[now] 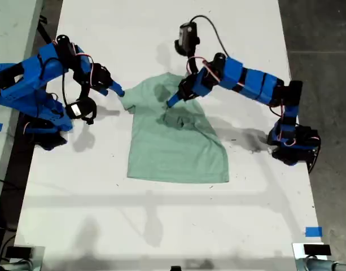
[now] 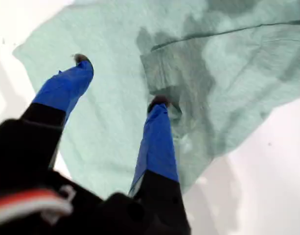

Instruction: Fold tshirt

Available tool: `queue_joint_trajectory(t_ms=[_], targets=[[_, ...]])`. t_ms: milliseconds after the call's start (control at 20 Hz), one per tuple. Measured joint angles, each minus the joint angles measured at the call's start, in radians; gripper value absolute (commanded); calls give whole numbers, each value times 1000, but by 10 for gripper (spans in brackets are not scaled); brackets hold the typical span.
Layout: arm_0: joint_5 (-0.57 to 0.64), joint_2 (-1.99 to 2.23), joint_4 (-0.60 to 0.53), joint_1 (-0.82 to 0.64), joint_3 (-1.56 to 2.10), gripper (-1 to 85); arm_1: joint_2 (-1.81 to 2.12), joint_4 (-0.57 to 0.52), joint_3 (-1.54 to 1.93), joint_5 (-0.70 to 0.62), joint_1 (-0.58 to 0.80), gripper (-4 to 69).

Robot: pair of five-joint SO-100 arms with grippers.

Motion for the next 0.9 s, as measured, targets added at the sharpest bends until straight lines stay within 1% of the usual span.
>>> queue_joint_trajectory(t_ms=[50,150,300,450,550,800,900], targets=[[0,9,2,0,0,201,92,49,6,-14,15,231],[0,20,2,0,2,236,239,126,69,-31,43,212],[0,20,-15,-15,28,261,322,189,160,-35,46,191],[0,-37,-74,-61,63,269,322,193,169,-35,28,176],[2,-109,-140,-87,78,275,322,193,169,-35,11,172],[25,-387,-287,-144,78,286,364,219,169,-35,-11,164],[25,-526,-322,-172,75,291,397,221,178,-35,-21,159]])
